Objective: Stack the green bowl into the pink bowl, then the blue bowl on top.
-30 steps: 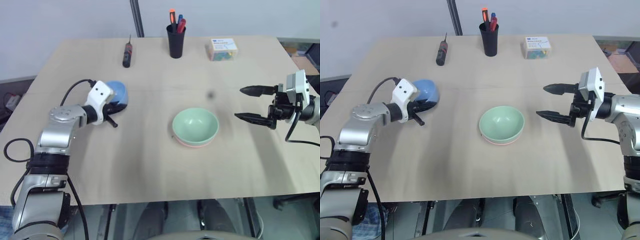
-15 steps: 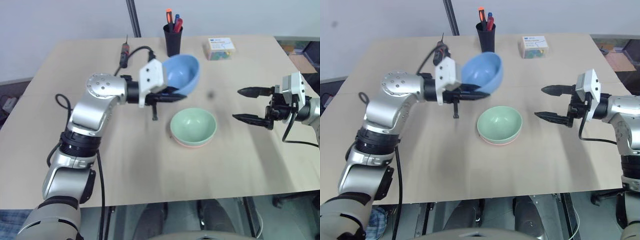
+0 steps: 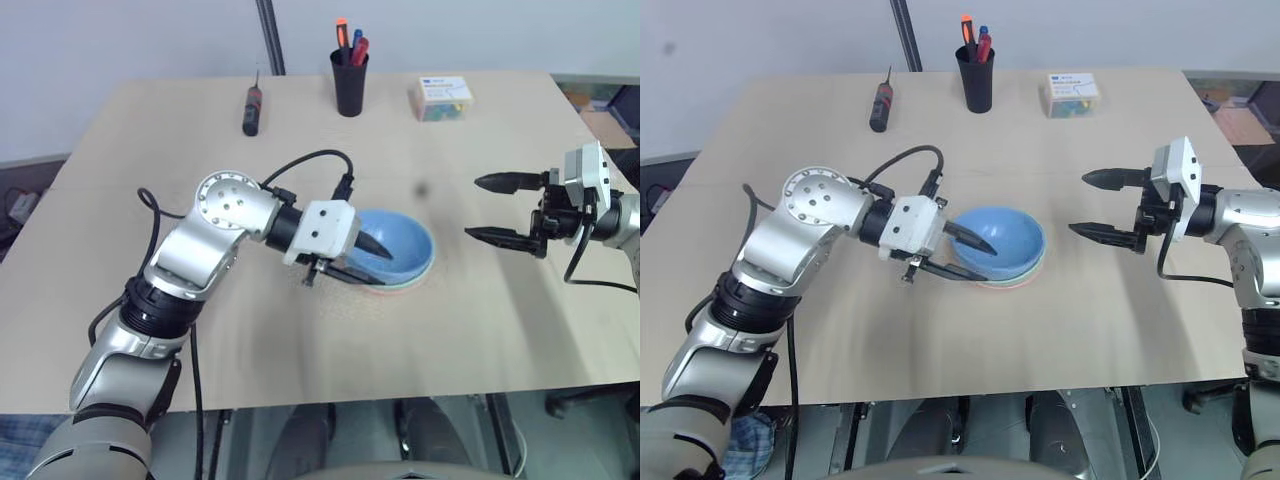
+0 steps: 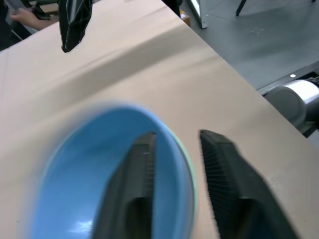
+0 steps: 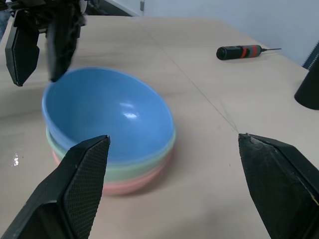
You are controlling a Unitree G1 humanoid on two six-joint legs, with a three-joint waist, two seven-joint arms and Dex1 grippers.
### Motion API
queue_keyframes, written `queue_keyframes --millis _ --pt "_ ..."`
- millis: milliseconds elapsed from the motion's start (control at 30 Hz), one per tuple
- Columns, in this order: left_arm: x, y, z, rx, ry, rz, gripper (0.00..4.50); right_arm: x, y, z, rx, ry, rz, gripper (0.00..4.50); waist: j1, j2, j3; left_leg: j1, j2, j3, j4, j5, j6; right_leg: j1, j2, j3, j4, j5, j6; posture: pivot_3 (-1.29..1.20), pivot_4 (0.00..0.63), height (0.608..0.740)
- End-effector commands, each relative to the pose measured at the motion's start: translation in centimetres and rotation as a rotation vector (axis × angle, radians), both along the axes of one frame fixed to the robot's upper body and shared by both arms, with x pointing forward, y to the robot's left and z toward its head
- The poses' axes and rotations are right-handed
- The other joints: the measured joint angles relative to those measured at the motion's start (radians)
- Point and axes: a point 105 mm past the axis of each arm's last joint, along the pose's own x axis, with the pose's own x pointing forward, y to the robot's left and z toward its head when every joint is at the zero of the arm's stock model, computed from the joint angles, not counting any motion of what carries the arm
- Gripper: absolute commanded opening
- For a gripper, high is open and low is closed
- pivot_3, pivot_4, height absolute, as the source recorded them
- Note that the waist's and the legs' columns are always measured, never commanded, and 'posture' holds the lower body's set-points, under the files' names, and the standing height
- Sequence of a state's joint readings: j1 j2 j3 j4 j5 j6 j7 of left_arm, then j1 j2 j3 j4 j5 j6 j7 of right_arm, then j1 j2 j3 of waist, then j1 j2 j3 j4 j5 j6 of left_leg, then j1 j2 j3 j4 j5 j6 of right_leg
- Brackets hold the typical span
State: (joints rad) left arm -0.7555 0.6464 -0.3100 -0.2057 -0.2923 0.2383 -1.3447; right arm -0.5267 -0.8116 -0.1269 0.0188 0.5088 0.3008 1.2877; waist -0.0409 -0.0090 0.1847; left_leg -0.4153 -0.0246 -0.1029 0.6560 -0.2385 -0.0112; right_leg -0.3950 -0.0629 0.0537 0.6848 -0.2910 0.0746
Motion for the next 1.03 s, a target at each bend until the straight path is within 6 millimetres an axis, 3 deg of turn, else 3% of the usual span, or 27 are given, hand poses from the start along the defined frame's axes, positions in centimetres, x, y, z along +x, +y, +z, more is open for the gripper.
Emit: queue_keyframes --millis 33,267,533,667,800,900,1033 --pt "1.2 0.9 1.2 -0.100 -0.031 0.091 2.69 -0.1 -0.2 0.8 -0.015 -0.040 0.004 4.34 0.000 0.000 0.000 0.000 0.000 0.000 0.001 0.000 0.000 0.000 0.000 0.000 0.000 0.000 0.000 0.00 0.150 0.740" --pt "2.6 5.0 1.9 -0.292 0.033 0.357 2.69 -0.5 -1.2 -0.6 0.033 0.024 -0.026 4.34 -0.002 0.000 0.000 0.001 0.000 0.000 0.001 0.000 0.000 0.000 0.000 0.000 0.002 0.000 0.000 0.00 0.150 0.740" --pt "0.8 12.6 0.2 -0.507 0.203 0.714 2.69 -1.7 -3.6 -4.0 0.058 0.081 -0.080 4.34 0.000 0.000 0.000 0.001 0.002 -0.003 0.002 0.000 0.001 0.000 -0.001 0.001 0.004 0.000 0.000 0.00 0.150 0.740" --pt "-0.4 17.2 -1.3 -0.576 0.176 0.920 2.69 -1.4 -5.5 -5.1 0.070 0.084 -0.134 4.34 0.000 0.000 0.000 0.004 0.002 -0.003 0.003 0.000 0.001 0.001 -0.001 0.002 0.008 0.000 0.000 0.00 0.150 0.740" --pt "-2.3 18.4 -2.1 -0.592 0.176 0.958 2.69 -1.1 -7.0 -5.8 0.079 0.085 -0.161 4.34 0.004 0.000 0.000 0.008 0.003 0.000 0.004 0.000 0.001 0.005 0.000 0.001 0.009 0.000 0.000 0.00 0.150 0.740" --pt "-2.7 18.8 -2.2 -0.581 0.158 0.964 2.69 -0.9 -7.5 -6.3 0.086 0.073 -0.168 4.34 0.004 0.000 0.000 0.021 0.003 0.002 -0.001 -0.001 0.001 0.019 -0.001 0.002 0.003 0.000 0.000 0.00 0.150 0.740" --pt "-2.7 18.6 -2.2 -0.564 0.142 0.952 2.69 -0.8 -7.3 -6.5 0.093 0.065 -0.151 4.34 0.003 0.000 0.000 0.021 0.004 0.002 -0.001 -0.001 0.001 0.019 0.000 0.002 0.002 0.000 0.000 0.00 0.150 0.740"
